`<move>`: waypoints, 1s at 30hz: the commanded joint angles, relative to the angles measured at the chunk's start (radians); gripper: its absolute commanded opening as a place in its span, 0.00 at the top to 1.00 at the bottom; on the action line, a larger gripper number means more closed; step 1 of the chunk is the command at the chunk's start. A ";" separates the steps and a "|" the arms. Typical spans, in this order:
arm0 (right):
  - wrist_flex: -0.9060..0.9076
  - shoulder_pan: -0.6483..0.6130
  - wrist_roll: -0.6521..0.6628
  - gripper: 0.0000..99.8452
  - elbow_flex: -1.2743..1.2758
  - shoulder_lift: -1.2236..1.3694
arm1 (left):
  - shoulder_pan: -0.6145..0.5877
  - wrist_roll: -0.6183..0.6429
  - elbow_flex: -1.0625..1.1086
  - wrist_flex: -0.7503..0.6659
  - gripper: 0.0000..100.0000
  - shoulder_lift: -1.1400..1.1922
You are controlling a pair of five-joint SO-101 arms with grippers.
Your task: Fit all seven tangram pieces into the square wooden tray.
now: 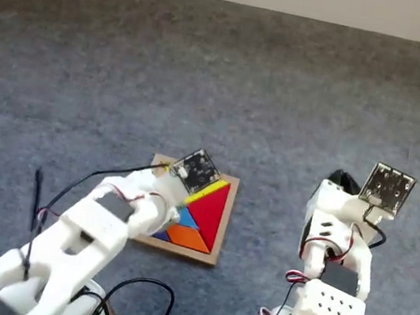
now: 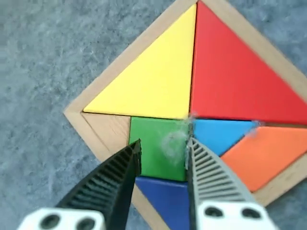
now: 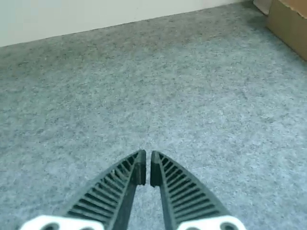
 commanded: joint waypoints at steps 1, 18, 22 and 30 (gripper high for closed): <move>-0.021 -0.015 0.012 0.97 -0.015 -0.022 | -0.010 -0.011 -0.173 0.051 0.84 0.183; -0.021 -0.013 0.012 0.97 -0.013 -0.024 | -0.059 0.029 -0.076 0.100 0.98 -0.191; -0.019 -0.018 0.012 0.97 -0.013 -0.024 | -0.059 0.084 -0.002 0.097 0.98 -0.363; -0.024 -0.240 0.147 0.97 0.048 -0.027 | -0.143 0.092 0.275 -0.249 0.98 -0.633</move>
